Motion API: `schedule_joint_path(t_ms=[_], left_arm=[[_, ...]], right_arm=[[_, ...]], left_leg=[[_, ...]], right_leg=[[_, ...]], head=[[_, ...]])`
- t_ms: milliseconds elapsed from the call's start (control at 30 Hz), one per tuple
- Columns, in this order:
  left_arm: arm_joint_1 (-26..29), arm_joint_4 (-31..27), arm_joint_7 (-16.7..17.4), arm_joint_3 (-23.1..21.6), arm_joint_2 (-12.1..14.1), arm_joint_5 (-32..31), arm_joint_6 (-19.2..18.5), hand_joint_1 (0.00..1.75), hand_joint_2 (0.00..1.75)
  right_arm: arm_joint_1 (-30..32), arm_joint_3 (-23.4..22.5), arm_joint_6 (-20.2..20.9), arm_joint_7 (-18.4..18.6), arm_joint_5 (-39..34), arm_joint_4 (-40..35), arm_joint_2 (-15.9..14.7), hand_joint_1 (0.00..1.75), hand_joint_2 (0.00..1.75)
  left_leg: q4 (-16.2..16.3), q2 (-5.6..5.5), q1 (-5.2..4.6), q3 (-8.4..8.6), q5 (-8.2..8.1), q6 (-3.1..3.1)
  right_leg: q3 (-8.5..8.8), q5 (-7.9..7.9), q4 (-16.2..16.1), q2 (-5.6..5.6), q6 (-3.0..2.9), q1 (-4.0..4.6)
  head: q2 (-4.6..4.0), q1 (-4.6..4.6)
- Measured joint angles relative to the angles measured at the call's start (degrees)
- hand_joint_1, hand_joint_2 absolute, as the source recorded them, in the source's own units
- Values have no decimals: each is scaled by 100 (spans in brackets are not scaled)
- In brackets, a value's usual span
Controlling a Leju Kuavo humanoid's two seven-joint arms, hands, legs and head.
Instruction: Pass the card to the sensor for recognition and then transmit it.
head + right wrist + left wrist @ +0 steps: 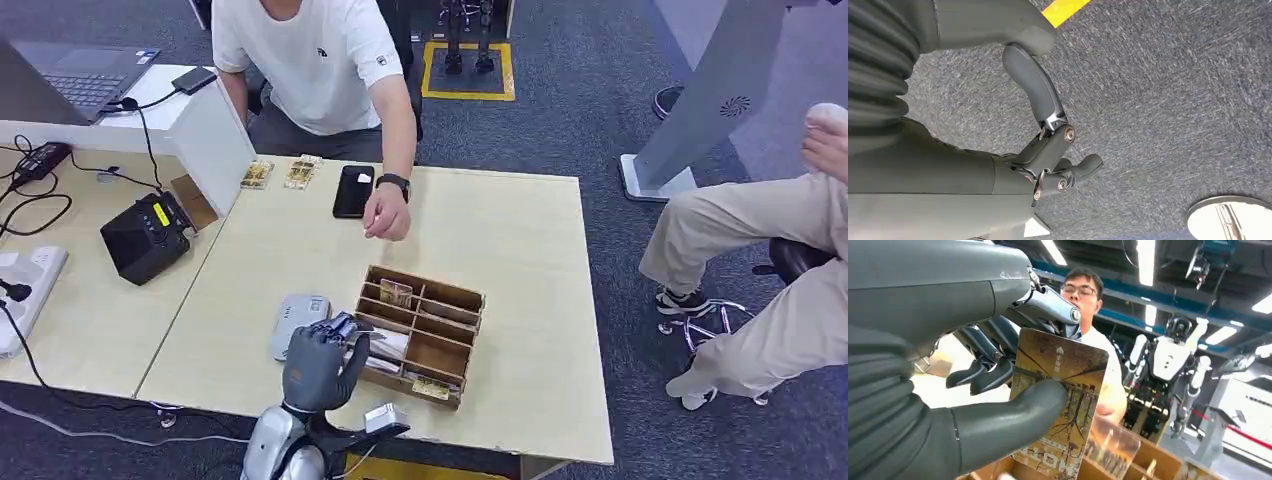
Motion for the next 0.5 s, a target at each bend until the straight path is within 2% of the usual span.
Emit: schedule_joint_path(t_ms=[133,233,433,500], left_arm=[[-16,-162,24,0,0,229,0,175,175],[-210,-170,78,0,0,629,-2,175,175],[-973,-153,664,0,-17,850,-4,175,175],[-1163,-113,706,18,-24,907,-7,175,175]], right_arm=[[0,0,0,22,37,0,0,0,175],[-1,0,0,52,113,-2,0,0,175],[-6,2,0,120,310,-22,0,0,175],[-5,0,0,118,343,-33,0,0,175]], left_leg=[[0,2,0,1,0,-1],[0,1,0,0,2,0],[0,-3,0,-2,8,1],[0,-3,0,-2,8,1]], right_leg=[[-2,0,0,1,0,0],[-2,1,0,0,0,0],[2,6,2,-2,-1,0],[3,6,2,-3,-1,0]], head=[[0,0],[0,0],[0,0],[0,2]])
